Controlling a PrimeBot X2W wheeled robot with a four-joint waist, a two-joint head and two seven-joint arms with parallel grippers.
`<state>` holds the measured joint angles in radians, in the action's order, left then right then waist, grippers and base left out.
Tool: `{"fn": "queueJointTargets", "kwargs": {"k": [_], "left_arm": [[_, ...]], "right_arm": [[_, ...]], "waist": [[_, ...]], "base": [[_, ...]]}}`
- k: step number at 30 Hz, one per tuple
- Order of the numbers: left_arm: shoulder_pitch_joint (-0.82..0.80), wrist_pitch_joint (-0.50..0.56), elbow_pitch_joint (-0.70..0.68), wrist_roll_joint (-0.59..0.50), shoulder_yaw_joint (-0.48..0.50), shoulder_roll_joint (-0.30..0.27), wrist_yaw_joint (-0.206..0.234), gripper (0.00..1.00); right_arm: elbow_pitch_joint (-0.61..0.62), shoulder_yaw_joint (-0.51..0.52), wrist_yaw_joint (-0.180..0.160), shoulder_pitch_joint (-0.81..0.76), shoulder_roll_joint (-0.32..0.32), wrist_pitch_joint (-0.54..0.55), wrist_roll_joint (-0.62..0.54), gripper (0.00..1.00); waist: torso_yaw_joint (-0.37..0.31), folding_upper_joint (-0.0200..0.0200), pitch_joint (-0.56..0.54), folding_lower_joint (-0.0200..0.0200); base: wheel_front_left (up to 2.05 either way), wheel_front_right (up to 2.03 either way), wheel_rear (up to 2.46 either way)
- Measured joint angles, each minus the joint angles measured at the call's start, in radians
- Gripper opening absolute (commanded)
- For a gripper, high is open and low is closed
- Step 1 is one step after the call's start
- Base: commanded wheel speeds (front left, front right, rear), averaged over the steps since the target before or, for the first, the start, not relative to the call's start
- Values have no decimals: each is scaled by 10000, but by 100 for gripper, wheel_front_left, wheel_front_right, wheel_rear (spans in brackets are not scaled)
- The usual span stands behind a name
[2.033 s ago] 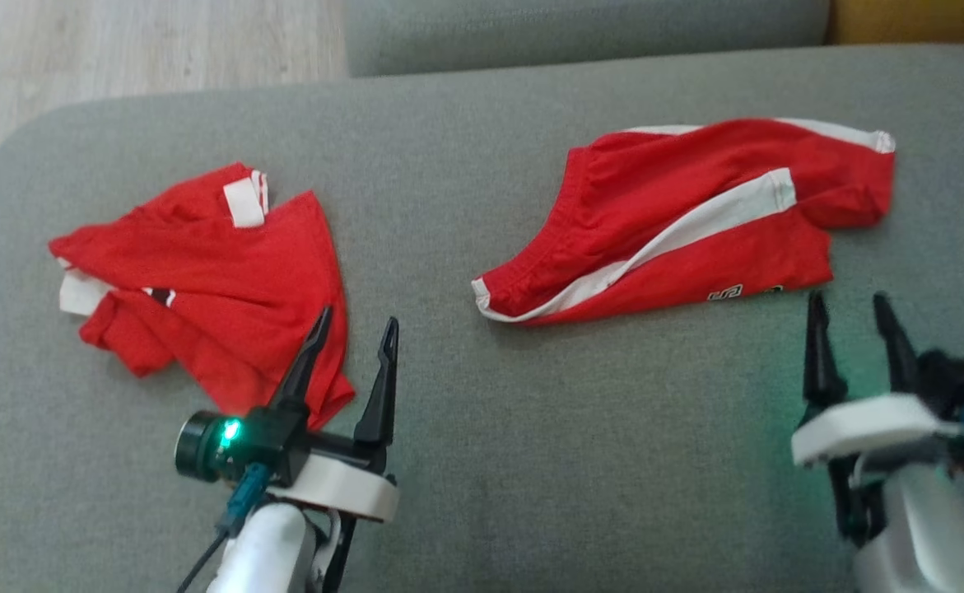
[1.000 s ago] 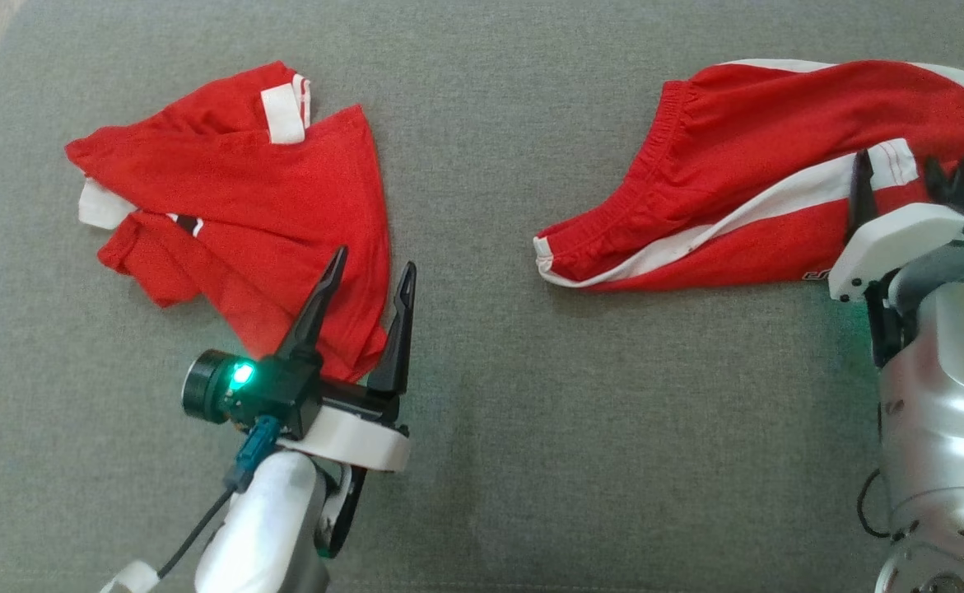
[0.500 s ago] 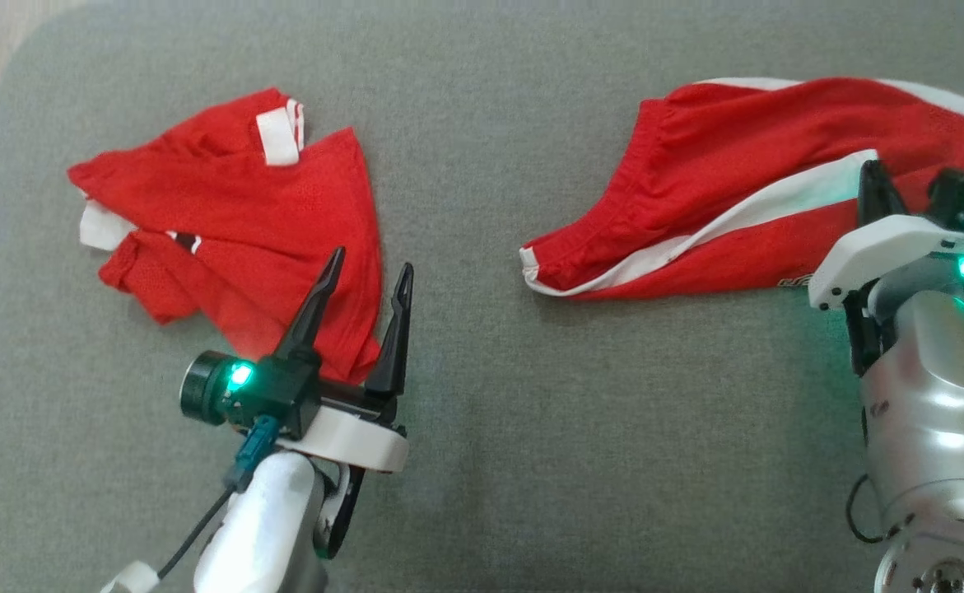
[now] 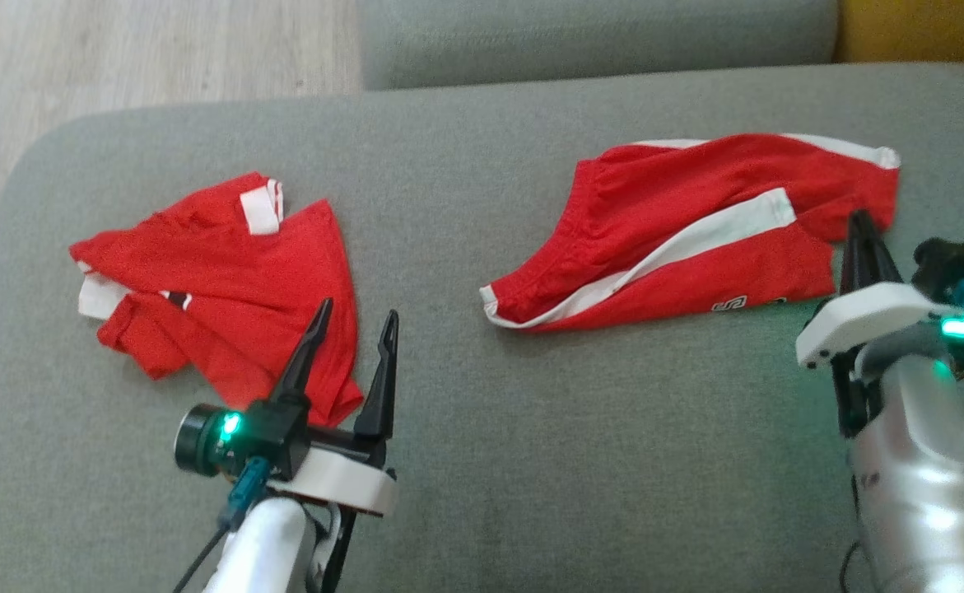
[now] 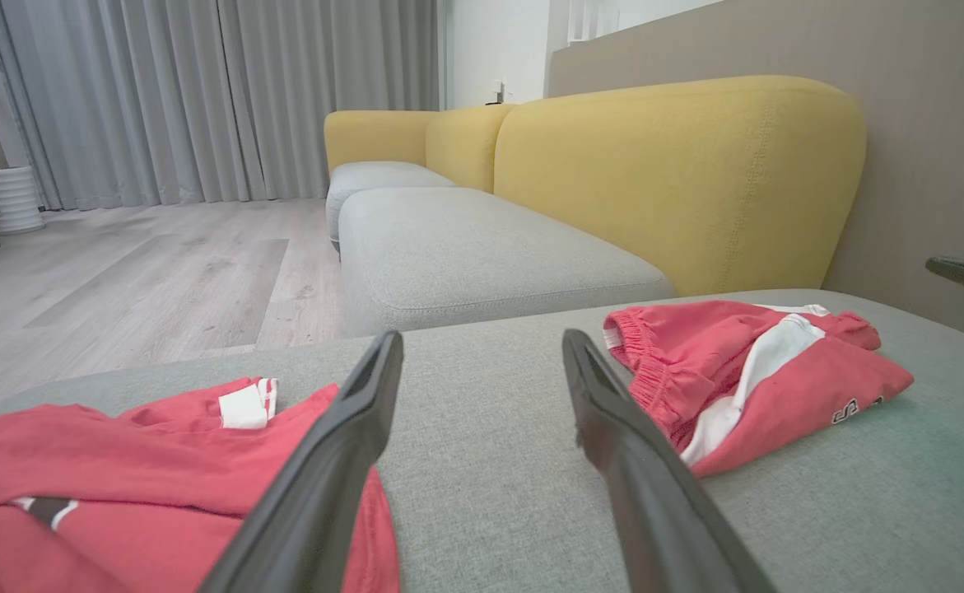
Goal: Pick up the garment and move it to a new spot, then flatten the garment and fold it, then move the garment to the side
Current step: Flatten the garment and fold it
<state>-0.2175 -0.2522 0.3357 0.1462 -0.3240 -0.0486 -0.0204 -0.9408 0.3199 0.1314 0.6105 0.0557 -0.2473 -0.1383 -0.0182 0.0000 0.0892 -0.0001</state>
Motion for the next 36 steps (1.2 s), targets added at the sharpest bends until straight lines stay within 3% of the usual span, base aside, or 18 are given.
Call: {"fn": "queueJointTargets", "kwargs": {"k": [3, 4, 6, 13, 20, 24, 29, 36], "left_arm": [[209, 0, -40, 38, 13, 0, 29, 100], [279, 0, -44, 38, 12, 0, 29, 100], [420, 0, -84, 38, 13, 0, 31, 100], [663, 0, -186, 40, 69, -2, 33, 100], [742, 0, -215, 40, 77, -4, 31, 100], [704, 0, -297, 38, 61, -4, 29, 100], [300, 0, -309, 36, 23, -2, 15, 100], [-409, 0, -309, 38, -56, 0, -6, 100]], "right_arm": [[1386, -874, 0, -878, -10, -10, 727, 0], [1948, -1089, 0, -1262, -13, -10, 940, 13], [2984, -1298, 0, -2140, -38, -10, 1271, 100], [4953, -2207, 0, -4616, -107, -10, 2397, 100], [5871, -2506, 0, -4951, -79, 290, 2084, 100], [6284, -2757, 0, -4757, 318, 788, 2084, 100], [5820, -2863, 0, -3173, 1191, 2290, 2614, 100], [3783, -3590, 0, -822, 2830, 4220, 3584, 100]], "waist": [[-103, 0, -274, -2], [-126, 0, -346, -1], [-159, 0, -456, -1], [-165, 0, -531, 0], [-131, 0, -423, 0], [-52, 0, -137, 1], [124, 0, 466, 3], [626, 0, 1299, 4]], "base": [[0, 0, 0], [0, 0, 0], [0, 0, 0], [0, 0, 0], [0, 0, 0], [0, 0, 0], [0, 0, 0], [0, 0, 0]]}}
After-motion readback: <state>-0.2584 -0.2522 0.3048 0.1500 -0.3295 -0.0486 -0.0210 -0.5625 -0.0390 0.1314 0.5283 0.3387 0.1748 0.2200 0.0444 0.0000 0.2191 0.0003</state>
